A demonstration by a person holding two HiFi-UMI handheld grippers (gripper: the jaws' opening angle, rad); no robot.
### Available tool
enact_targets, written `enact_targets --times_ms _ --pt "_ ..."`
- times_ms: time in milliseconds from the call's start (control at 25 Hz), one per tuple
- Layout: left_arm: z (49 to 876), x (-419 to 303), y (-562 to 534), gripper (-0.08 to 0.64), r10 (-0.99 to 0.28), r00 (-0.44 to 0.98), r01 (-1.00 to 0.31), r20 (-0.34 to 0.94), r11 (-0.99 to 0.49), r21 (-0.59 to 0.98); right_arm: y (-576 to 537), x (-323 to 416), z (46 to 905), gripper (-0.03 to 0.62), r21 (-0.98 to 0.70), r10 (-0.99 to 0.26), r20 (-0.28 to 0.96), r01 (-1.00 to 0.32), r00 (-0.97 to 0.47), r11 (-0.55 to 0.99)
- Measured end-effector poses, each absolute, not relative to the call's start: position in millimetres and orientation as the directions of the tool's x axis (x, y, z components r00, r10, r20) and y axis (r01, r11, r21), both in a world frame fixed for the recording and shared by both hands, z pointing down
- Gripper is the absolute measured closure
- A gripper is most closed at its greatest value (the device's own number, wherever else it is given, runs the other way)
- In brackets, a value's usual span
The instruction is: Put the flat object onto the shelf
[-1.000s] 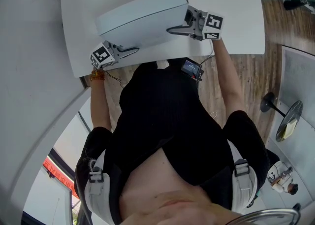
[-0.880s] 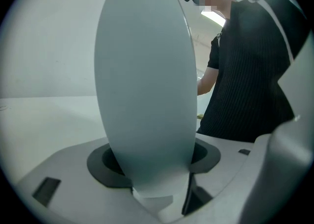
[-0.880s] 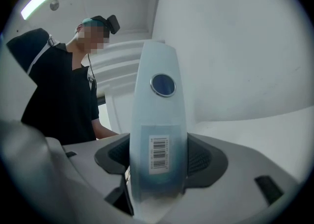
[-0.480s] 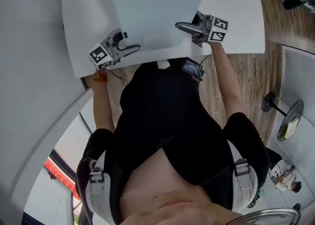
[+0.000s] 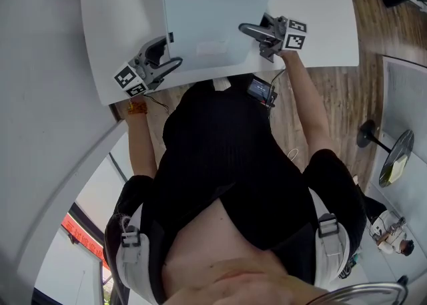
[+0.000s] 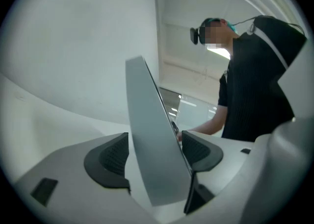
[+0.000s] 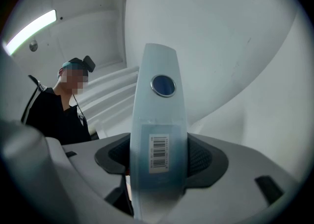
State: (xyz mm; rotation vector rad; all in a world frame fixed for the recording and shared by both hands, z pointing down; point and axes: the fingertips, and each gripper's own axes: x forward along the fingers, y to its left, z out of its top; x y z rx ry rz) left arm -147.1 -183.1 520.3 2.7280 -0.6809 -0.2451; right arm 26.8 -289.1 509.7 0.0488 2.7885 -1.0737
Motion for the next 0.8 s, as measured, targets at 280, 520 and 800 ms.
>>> enact_targets --times_ms 280,520,800 --pt "525 -180 -190 0.229 -0.663 0.749 -0.648 0.012 -0.728 0.224 -338 71 527 0.285 -0.738 -0.28 -0.079 -0.133 -0.957 0.662" --pt "512 -146 -233 0.229 -0.793 0.609 -0.792 0.01 -0.607 0.063 -359 52 548 0.284 -0.798 -0.428 0.029 -0.279 -0.903 0.534" --pt "514 -108 -270 0.229 -0.847 0.527 -0.845 0.072 -0.531 -0.066 -383 63 577 0.284 -0.898 -0.601 0.107 -0.337 -0.792 0.284"
